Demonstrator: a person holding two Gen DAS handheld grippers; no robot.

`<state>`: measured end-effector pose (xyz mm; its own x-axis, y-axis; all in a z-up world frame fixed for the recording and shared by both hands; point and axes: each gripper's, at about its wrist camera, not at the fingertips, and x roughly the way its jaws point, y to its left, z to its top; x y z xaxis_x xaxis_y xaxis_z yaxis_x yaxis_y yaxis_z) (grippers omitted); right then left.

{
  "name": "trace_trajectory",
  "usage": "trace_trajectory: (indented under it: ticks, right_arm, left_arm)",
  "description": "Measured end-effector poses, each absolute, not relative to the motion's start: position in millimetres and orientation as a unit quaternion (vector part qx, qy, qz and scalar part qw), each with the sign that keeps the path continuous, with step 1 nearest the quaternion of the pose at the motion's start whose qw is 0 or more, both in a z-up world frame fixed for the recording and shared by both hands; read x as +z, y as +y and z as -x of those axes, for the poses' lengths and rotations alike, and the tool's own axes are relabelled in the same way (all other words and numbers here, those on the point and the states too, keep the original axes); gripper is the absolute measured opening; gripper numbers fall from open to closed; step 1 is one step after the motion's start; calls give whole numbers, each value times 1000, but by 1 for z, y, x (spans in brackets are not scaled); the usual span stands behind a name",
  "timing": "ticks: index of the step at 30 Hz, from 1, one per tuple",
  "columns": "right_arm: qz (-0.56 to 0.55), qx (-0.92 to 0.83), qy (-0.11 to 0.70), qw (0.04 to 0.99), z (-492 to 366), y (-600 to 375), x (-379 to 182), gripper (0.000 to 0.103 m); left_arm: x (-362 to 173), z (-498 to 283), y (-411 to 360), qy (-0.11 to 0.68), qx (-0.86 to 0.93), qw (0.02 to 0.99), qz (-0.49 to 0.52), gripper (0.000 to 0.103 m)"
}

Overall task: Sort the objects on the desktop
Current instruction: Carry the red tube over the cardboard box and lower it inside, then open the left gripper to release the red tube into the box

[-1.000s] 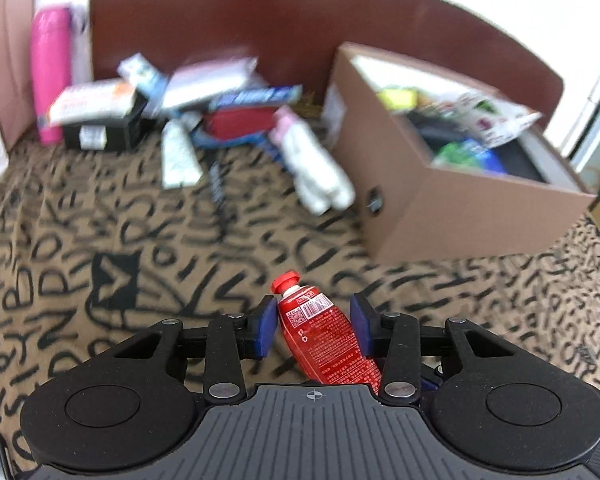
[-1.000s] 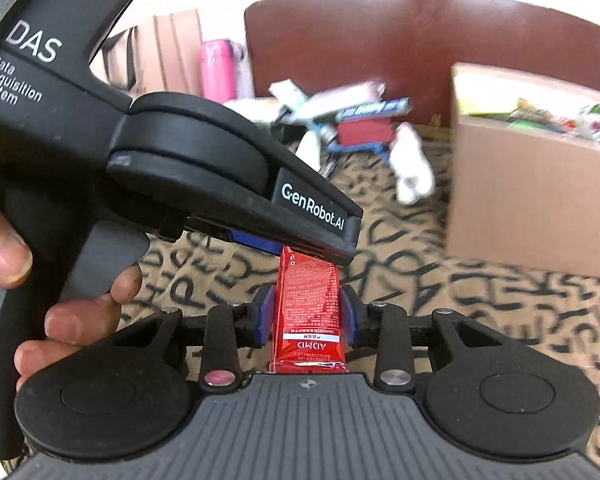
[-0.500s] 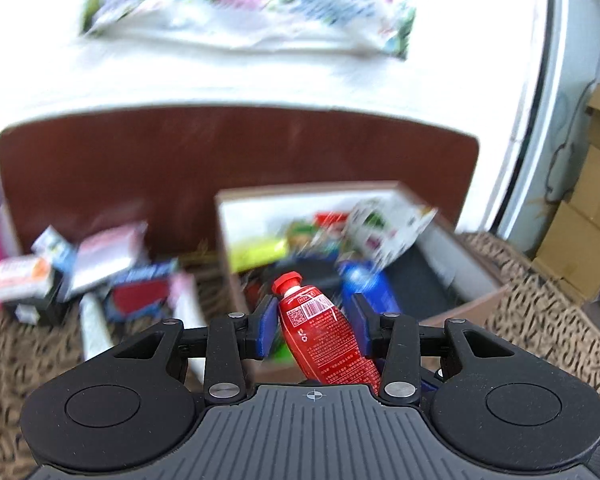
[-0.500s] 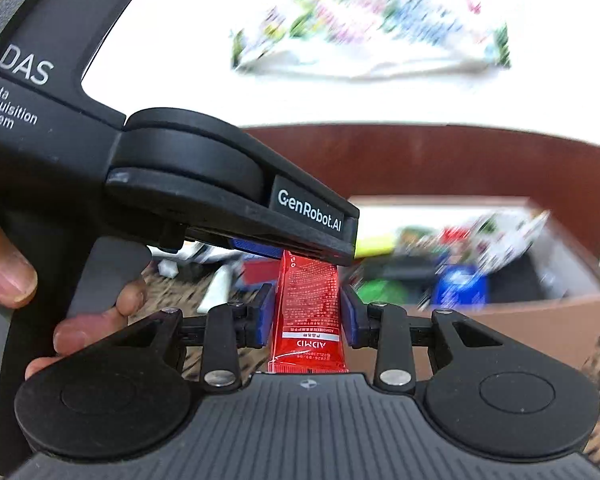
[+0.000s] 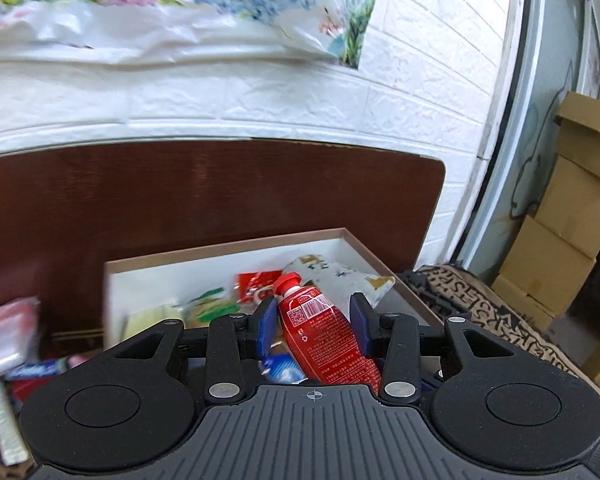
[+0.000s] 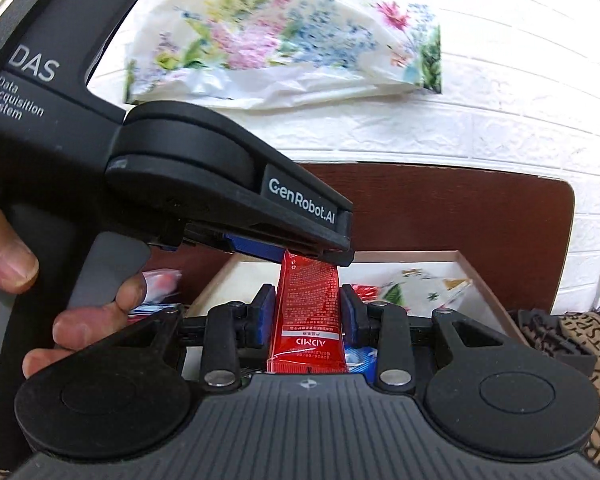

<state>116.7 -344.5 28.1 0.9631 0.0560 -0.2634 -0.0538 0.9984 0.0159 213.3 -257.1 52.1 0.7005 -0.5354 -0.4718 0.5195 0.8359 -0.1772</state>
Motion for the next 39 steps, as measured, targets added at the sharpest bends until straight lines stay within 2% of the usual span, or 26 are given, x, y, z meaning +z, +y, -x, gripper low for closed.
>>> trace_trajectory:
  ticks: [11, 12, 14, 15, 16, 18, 20, 23, 28, 39]
  right_arm:
    - [-10, 15, 161, 987, -153, -373, -1, 39]
    - [-9, 13, 163, 986, -155, -373, -4, 39]
    - [-4, 2, 169, 986, -161, -372, -7, 44]
    - [1, -7, 171, 985, -163, -370, -9, 51]
    - [2, -12, 170, 985, -163, -370, -10, 68]
    - [9, -22, 165, 986, -161, -367, -12, 77]
    - [11, -30, 161, 986, -159, -365, -14, 91]
    - [9, -41, 163, 986, -154, -363, -16, 99]
    - [11, -51, 176, 983, -149, -358, -18, 102]
    - [4, -71, 185, 980, -121, -347, -14, 103]
  left_arm:
    - [18, -257, -285, 288, -304, 908, 10, 41]
    - [17, -259, -287, 287, -307, 907, 6, 57]
    - [14, -260, -288, 288, -309, 906, 0, 64]
    - [13, -259, -288, 287, -306, 907, -2, 80]
    - [13, -258, -286, 283, -303, 910, -3, 95]
    - [15, -252, -280, 259, -296, 919, -3, 103]
    - [18, -243, -275, 237, -293, 926, -12, 103]
    - [20, -233, -270, 237, -300, 924, -24, 103]
    - [16, -217, -259, 246, -284, 926, -15, 103]
    - [18, -182, -244, 259, -257, 931, -11, 103]
